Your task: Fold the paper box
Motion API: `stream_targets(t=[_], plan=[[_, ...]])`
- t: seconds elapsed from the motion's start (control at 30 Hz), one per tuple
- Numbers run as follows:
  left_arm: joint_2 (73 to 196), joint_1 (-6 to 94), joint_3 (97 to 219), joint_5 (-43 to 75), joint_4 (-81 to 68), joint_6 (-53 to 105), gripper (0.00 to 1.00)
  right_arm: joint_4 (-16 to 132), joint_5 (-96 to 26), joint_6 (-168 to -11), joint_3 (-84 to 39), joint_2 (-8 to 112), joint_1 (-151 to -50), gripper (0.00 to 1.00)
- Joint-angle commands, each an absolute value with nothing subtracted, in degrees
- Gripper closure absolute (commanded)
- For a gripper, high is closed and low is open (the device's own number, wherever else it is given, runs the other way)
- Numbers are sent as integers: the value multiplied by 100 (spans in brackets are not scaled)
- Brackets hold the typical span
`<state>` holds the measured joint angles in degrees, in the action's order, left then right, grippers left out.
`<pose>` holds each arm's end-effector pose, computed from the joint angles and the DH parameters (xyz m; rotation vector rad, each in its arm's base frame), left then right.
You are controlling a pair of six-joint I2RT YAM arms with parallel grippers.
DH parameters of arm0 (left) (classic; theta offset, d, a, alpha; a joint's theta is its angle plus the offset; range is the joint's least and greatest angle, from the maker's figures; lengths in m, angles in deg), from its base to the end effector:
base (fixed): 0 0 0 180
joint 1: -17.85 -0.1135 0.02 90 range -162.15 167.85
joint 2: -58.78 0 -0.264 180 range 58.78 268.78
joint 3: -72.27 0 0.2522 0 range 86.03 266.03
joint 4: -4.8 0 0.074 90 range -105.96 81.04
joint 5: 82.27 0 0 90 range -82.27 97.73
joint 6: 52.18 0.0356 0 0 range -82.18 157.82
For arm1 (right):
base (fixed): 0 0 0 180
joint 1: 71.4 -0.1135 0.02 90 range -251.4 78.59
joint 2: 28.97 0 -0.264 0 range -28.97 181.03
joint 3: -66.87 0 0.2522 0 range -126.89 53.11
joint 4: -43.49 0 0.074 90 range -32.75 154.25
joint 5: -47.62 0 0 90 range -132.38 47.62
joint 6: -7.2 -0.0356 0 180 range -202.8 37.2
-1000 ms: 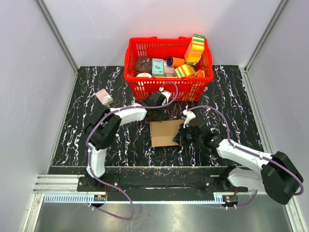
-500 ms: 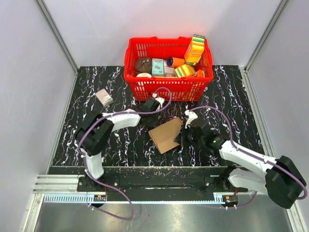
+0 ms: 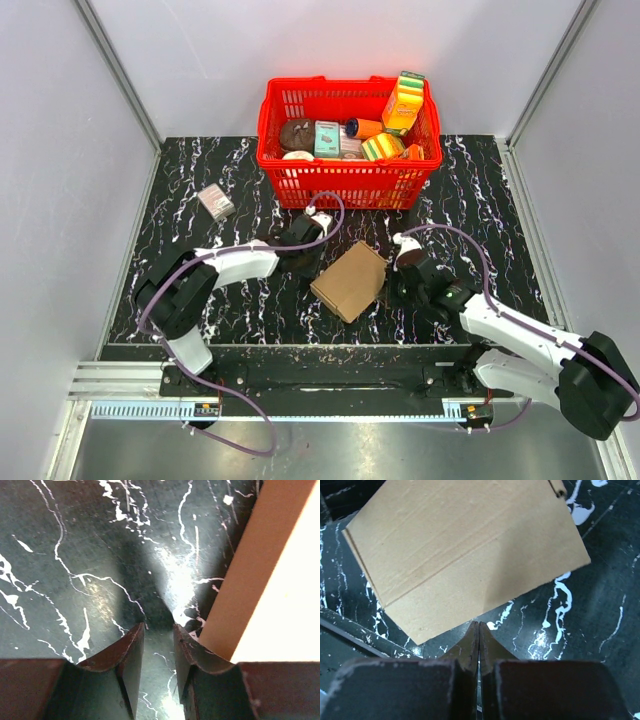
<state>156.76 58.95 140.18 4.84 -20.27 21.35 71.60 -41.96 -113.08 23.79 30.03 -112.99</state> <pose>0.2555 -0.2205 0.1587 0.5272 2.5104 -0.3311 0.1534 0.1365 0.1944 -0.2429 2.4144 0.6112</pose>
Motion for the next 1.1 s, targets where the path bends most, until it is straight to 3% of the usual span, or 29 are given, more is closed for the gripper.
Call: stream_targets(t=[0.0,0.5,1.07], plan=[[15362,6056,13947,677,-1678,1884,66,7518,-4764,-11496,2077,2939,-11333,99],[15353,6681,13938,413,-1678,1672,66,7949,-5390,-11690,1892,2860,-11333,98],[15792,6602,14536,360,-1758,2015,66,7817,-5741,-11347,1479,3932,-11333,98]])
